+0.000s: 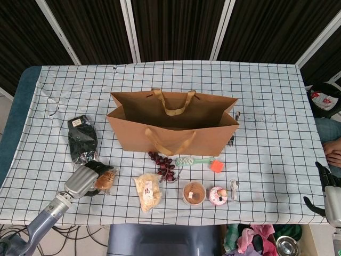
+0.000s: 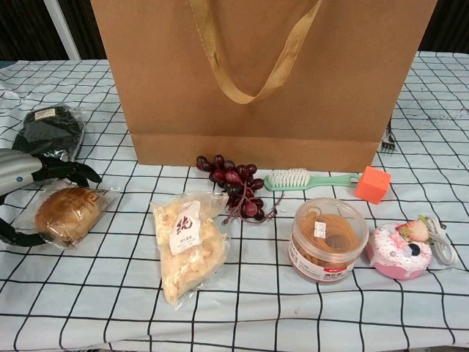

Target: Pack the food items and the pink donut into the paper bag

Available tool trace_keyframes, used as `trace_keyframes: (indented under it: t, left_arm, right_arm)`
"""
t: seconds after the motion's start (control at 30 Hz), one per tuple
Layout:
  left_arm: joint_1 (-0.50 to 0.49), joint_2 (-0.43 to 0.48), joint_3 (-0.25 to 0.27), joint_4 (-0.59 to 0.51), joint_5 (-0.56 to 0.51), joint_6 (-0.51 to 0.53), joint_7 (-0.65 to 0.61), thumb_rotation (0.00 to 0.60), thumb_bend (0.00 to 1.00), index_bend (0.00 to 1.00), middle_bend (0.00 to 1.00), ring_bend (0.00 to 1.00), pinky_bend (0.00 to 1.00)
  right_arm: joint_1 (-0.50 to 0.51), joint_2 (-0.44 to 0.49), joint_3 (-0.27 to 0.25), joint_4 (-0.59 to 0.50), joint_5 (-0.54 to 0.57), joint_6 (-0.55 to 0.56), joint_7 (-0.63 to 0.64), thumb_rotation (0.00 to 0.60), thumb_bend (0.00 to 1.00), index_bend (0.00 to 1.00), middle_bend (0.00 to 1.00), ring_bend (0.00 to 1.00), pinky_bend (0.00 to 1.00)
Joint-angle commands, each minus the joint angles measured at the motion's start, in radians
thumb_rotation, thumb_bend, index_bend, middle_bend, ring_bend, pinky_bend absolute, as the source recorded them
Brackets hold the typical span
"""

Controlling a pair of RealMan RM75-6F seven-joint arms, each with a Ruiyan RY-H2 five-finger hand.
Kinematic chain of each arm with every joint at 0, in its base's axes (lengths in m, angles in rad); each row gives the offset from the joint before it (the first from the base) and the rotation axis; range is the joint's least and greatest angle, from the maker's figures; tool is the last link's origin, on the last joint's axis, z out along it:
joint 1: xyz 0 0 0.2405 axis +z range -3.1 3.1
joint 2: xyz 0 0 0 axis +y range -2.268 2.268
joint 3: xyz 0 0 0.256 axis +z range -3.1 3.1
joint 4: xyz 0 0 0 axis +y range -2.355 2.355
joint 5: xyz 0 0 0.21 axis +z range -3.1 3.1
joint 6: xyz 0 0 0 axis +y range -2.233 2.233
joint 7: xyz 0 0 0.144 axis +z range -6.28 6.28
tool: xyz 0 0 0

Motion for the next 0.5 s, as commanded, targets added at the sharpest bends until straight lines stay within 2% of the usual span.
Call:
trace_keyframes:
  t: [0.03,0.5]
  left_arm:
    - [0.001,0.001,0.0,0.0,0.001,0.004,0.001,0.6,0.24,0.19,0.3,0.21,0.24]
    - [0.001,-0.002,-0.003,-0.006,0.003,0.01,0.012,0.6,0.26,0.2,0.3,0.21,0.24]
  right_arm:
    - [0.0,0.0,0.0,0.0,0.001,-0.001,0.001,0.6,0.18,0.05,0.14,0.24,0.23]
    - [-0.002,0.006,0.004,0.003,-0.001,0.007,0.017,0.6,0.18,0.05,0.15,0.24,0.23]
